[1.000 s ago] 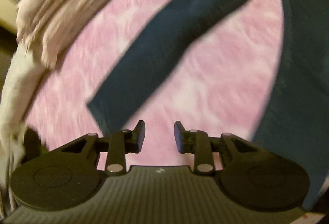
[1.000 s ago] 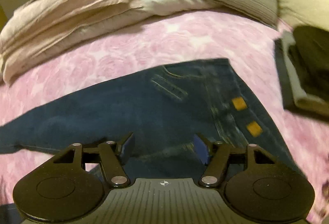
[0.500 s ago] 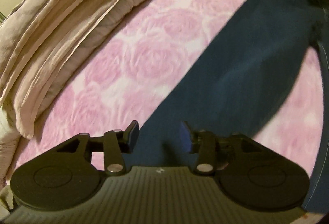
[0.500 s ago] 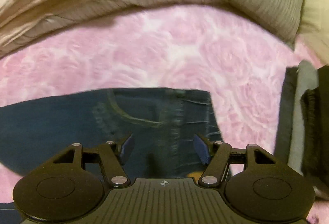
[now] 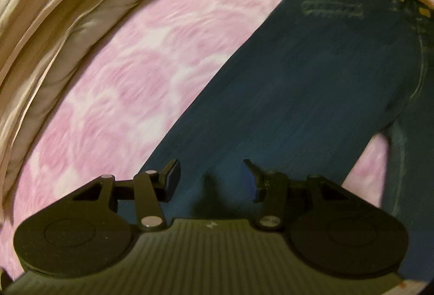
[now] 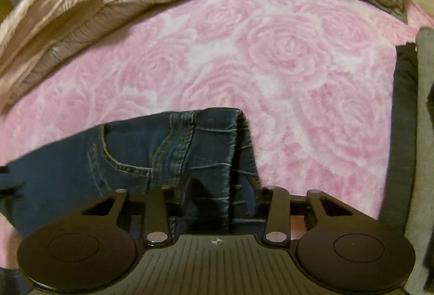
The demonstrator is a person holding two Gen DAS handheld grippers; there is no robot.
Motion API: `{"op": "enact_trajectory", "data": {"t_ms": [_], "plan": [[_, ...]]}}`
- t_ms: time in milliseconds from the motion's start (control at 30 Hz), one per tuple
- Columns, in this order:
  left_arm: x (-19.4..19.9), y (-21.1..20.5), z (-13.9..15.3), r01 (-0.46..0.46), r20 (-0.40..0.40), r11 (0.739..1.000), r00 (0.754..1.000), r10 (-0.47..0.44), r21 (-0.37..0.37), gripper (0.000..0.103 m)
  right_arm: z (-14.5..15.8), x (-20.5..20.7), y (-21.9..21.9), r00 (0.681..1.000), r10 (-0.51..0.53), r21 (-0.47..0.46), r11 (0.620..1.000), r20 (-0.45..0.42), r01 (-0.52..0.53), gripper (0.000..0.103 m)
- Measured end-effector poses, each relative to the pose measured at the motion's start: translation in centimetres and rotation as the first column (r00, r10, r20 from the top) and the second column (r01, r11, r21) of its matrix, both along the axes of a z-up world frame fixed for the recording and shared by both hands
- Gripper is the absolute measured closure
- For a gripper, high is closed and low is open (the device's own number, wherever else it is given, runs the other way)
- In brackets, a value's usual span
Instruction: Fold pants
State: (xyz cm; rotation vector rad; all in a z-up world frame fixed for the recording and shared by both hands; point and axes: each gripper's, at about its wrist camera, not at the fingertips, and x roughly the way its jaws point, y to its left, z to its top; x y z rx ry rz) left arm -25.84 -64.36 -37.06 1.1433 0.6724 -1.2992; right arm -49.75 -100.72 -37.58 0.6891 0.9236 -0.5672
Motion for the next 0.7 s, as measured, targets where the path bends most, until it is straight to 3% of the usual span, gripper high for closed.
{"op": "enact_trajectory", "data": {"t_ms": [200,233,267,467,600,700], "plan": [[-2.8,-3.5,-0.3,0.066,-0.035,0.998,0.997,-0.066,0.004,0.058,-1.8,-0.4,-0.7,0.998,-0.012,0.080,0.997,0.060,0.007,0.068],[-3.0,-4.0,-0.3,0.072,-0.042,0.997,0.997,-0.072,0.006,0.058,-1.7,-0.4,-1.0,0.998,-0.021,0.093,0.996,0.060,0.015,0.095],[-3.2,-4.3,-0.3,0.076,-0.047,0.997,0.996,-0.076,0.006,0.058,-1.3,-0.4,-1.3,0.998,-0.022,0.097,0.995,0.051,0.017,0.103],[-3.5,-6.0,0.5,0.063,-0.097,0.998,0.993,-0.065,-0.016,0.058,3.1,0.5,-3.0,0.996,0.004,0.015,1.000,0.086,-0.005,0.103],[-2.9,-6.5,0.1,0.027,-0.121,0.999,0.992,-0.029,-0.019,0.057,0.3,2.2,-4.0,1.000,0.019,0.016,1.000,0.006,-0.019,0.103],[-2.1,-5.3,0.2,-0.005,-0.126,1.000,0.992,0.004,-0.005,0.057,-0.8,1.7,-3.7,0.998,-0.053,-0.020,0.998,-0.038,0.052,0.096]]}}
